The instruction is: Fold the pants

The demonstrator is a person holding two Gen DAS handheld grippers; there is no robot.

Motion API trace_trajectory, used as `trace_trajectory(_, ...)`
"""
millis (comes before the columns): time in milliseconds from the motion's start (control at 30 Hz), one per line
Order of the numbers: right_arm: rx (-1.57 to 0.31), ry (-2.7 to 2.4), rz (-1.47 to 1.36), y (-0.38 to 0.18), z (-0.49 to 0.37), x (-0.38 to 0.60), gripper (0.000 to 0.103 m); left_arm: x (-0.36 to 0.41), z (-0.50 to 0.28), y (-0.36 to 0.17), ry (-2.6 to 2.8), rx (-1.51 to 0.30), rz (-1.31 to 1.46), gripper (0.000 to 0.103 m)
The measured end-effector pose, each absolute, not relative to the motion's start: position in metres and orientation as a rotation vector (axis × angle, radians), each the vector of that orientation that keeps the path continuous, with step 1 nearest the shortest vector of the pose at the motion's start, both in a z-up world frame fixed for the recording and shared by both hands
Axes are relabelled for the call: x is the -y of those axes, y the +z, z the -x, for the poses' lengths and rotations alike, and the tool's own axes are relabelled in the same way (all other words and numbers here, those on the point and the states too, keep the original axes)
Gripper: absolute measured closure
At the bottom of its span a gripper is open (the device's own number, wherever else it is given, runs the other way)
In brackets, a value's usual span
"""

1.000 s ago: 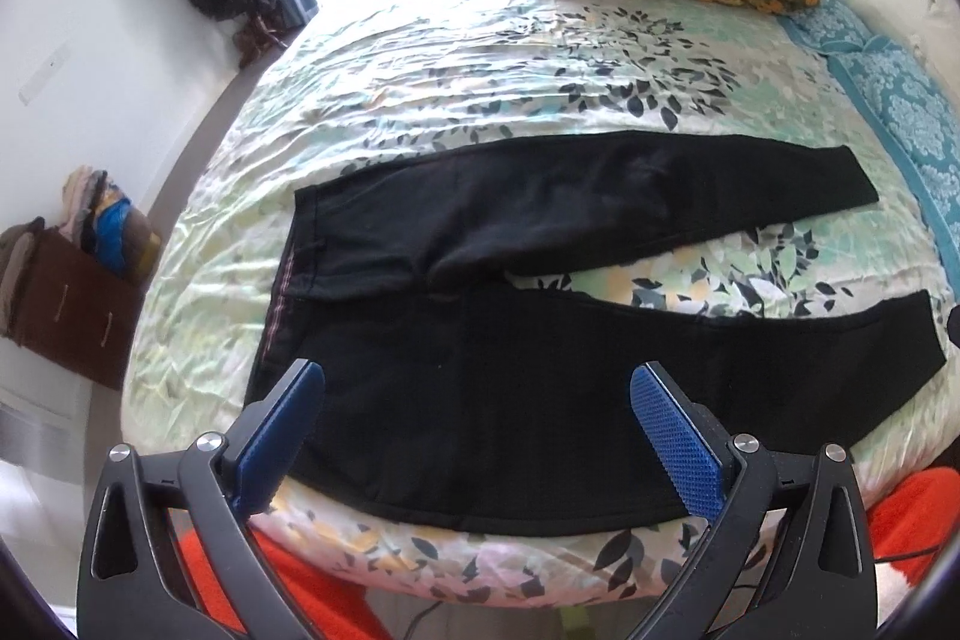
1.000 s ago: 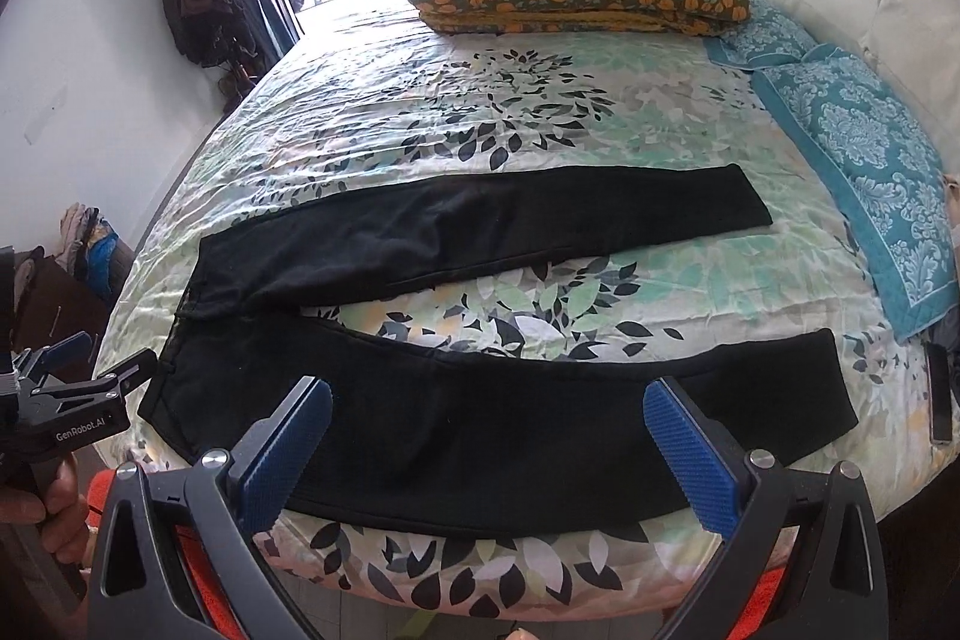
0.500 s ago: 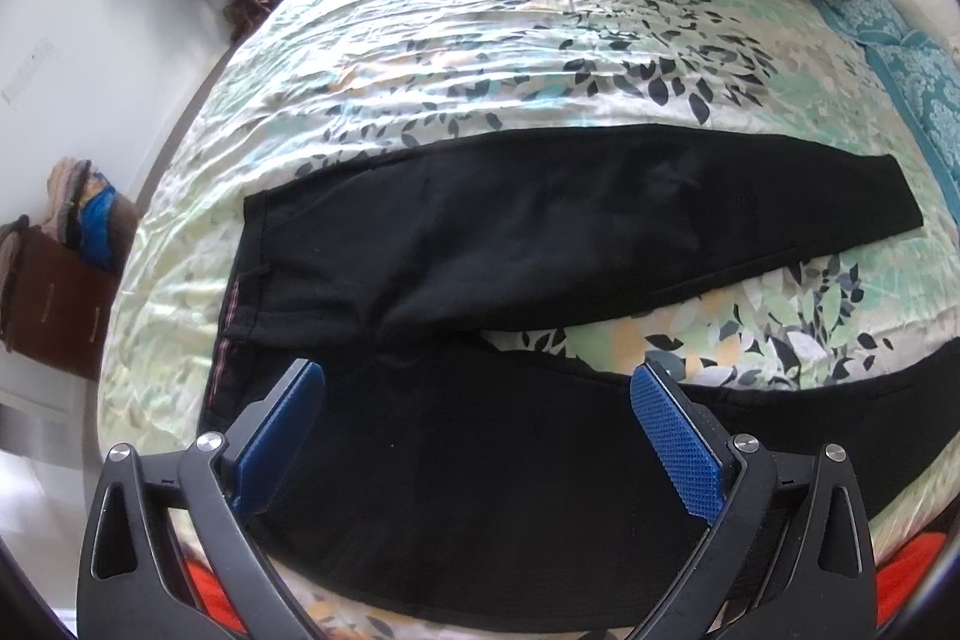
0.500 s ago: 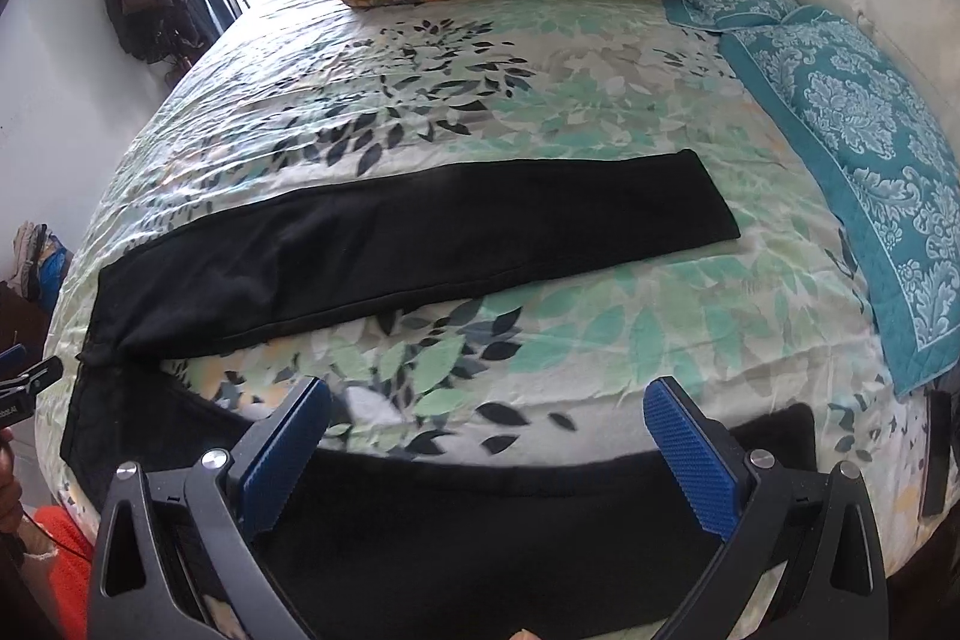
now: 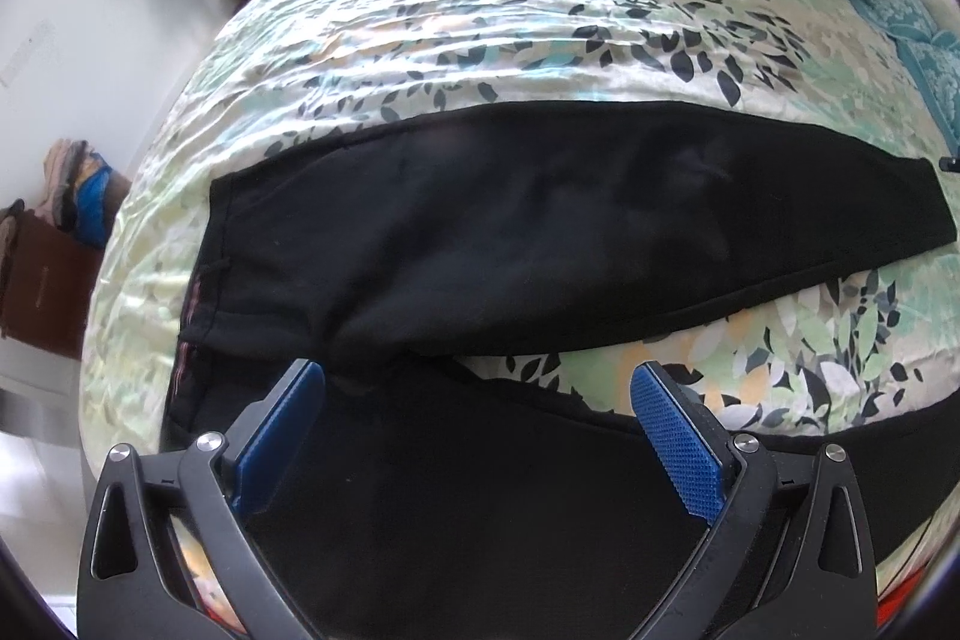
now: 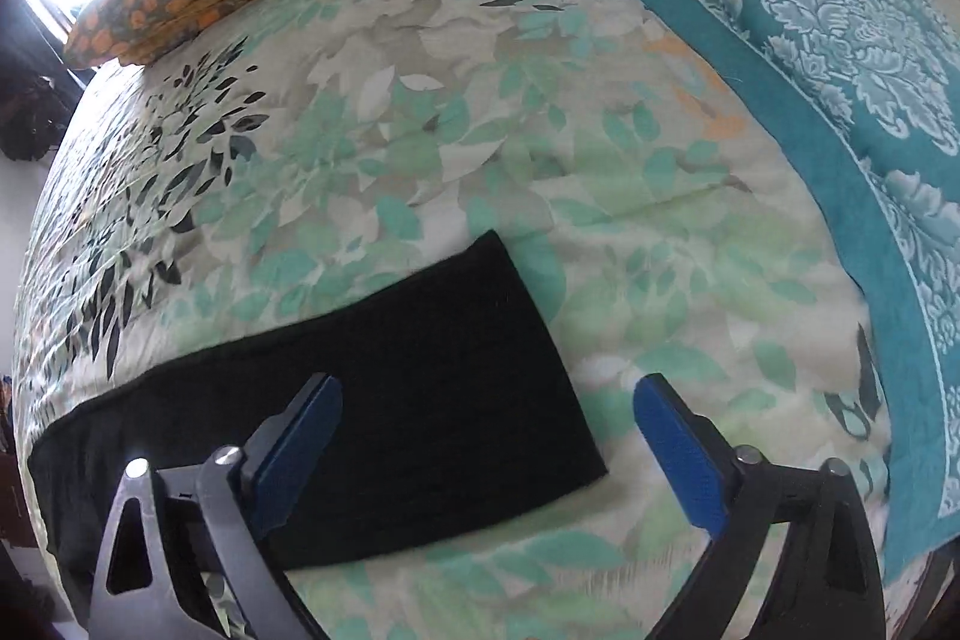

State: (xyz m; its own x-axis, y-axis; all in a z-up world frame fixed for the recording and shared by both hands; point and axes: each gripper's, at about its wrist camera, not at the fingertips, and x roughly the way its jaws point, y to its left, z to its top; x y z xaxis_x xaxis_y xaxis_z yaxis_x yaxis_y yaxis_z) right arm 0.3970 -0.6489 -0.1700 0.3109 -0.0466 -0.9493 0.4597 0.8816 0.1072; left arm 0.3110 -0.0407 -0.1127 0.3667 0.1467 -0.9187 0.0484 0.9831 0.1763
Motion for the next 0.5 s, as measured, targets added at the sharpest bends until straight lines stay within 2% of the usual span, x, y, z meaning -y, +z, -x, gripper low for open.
trace_trajectory(167,-1.274,-0.397,-0.394,-0.205,-0.43,0.666,0.018,0.043,-0.311,-0.121,0.072,-1.205,-0.207,0.001)
trace_trajectory(200,-1.277,-0.376,-0.411,-0.211,-0.434,0.667,0.025,0.043,-0.312,-0.123,0.076,-1.212,-0.213,0.001)
trace_trajectory(233,-1.278,-0.345,-0.429,-0.216,-0.436,0.666,0.034,0.042,-0.312,-0.127,0.079,-1.219,-0.218,0.001)
trace_trajectory(267,-1.281,-0.317,-0.43,-0.219,-0.438,0.664,0.062,0.041,-0.312,-0.13,0.085,-1.228,-0.225,0.001)
trace_trajectory(300,-1.283,-0.32,-0.387,-0.217,-0.44,0.66,0.085,0.04,-0.312,-0.134,0.092,-1.239,-0.234,0.001)
trace_trajectory(333,-1.273,-0.312,-0.359,-0.213,-0.441,0.657,0.092,0.039,-0.313,-0.136,0.097,-1.248,-0.24,0.001)
trace_trajectory(500,-1.207,-0.303,-0.258,-0.185,-0.428,0.652,0.094,0.036,-0.318,-0.141,0.085,-1.226,-0.243,0.001)
